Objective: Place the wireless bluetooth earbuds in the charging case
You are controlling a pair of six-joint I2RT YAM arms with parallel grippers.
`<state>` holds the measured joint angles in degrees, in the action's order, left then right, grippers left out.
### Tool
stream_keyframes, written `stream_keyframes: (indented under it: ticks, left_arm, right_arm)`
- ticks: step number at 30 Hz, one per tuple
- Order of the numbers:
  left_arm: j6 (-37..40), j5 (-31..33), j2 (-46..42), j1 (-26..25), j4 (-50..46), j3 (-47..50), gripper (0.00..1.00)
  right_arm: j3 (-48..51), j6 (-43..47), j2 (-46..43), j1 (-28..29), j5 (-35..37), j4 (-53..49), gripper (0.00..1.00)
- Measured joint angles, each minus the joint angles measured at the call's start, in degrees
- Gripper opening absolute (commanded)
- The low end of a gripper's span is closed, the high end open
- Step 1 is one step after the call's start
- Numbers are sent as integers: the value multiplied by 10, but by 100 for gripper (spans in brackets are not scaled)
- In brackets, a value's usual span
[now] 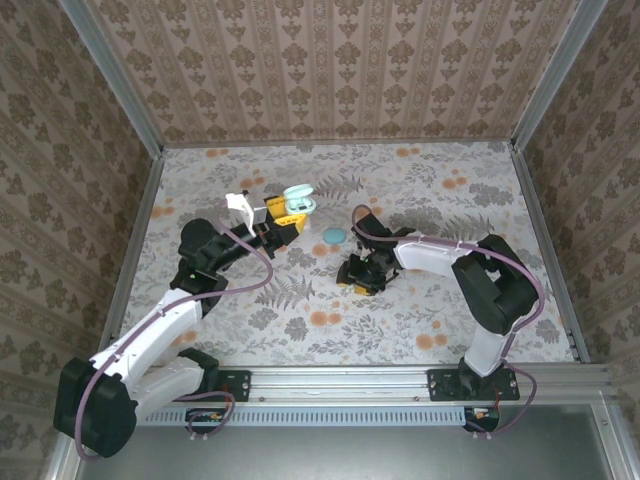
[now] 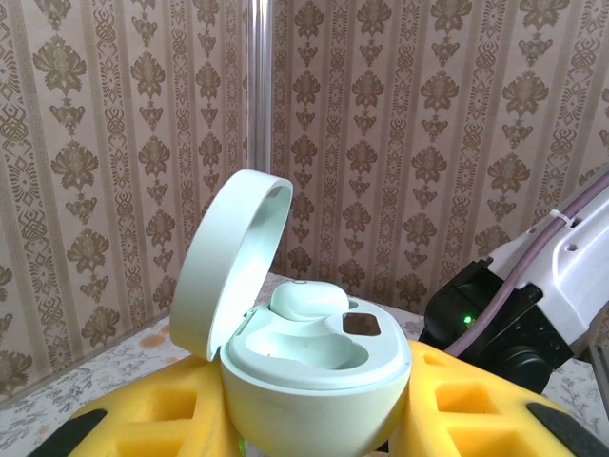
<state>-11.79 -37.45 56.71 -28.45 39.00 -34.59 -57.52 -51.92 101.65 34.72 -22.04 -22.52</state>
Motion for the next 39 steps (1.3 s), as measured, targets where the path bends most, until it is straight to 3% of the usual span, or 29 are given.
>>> stream_keyframes:
  ticks: [23, 39]
  left_arm:
    - [0, 0, -2, 0, -2, 0, 26]
    - [0, 0, -2, 1, -3, 0, 26]
  right_arm:
    - [-72, 46, 42, 10, 55, -40, 42]
    - [-129, 103, 77, 36, 111, -119, 28]
